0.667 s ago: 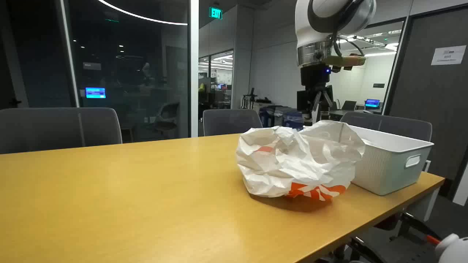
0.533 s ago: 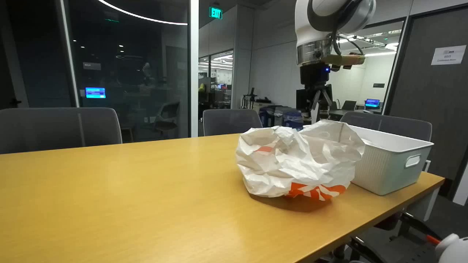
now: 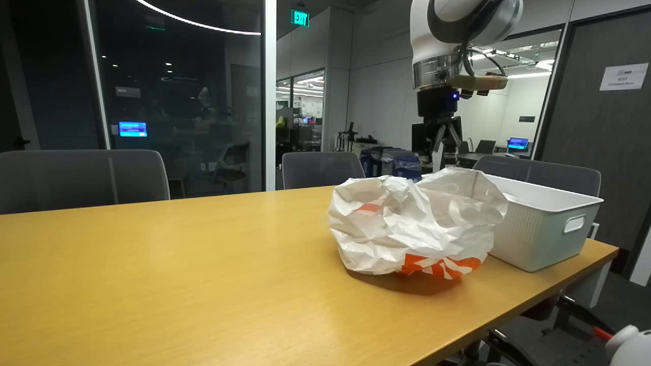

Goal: Put the white towel and the peach shirt on the table, the moose toy and the yellow container in the plastic bag

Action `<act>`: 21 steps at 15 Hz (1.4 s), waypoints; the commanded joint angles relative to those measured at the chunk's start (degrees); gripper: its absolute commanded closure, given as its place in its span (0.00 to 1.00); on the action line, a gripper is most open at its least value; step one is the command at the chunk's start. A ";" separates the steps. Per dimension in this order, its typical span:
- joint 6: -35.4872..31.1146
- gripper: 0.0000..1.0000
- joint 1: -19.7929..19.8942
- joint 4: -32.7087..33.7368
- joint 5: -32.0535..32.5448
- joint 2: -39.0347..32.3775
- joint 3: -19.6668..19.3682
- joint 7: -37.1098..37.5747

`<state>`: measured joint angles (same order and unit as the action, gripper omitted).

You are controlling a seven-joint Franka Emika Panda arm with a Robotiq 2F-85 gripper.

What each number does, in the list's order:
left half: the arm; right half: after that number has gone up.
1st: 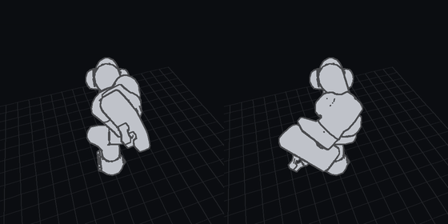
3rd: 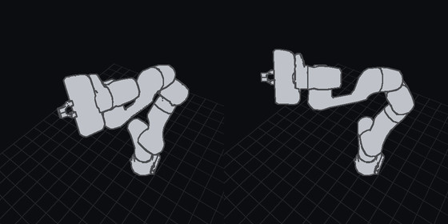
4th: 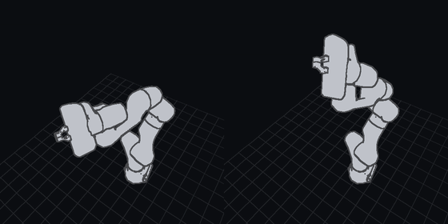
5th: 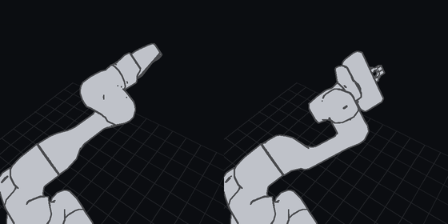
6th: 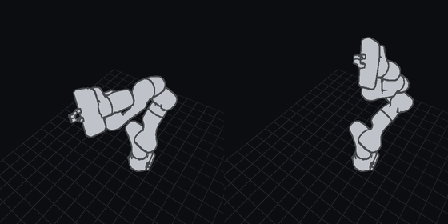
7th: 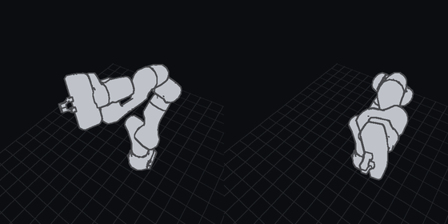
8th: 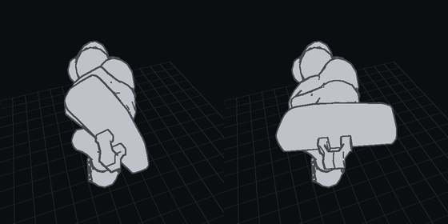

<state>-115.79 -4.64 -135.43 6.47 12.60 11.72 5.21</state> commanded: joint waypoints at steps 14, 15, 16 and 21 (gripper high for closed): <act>-1.15 0.00 2.24 1.26 0.86 6.66 -5.69 0.72; -1.24 0.00 3.12 1.61 0.41 7.97 -7.17 0.35; -1.35 0.00 4.07 1.99 0.28 8.78 -8.49 0.27; -12.01 0.00 9.03 1.95 0.04 6.76 -14.85 0.05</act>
<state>-120.55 2.19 -133.50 6.55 21.46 -0.96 5.43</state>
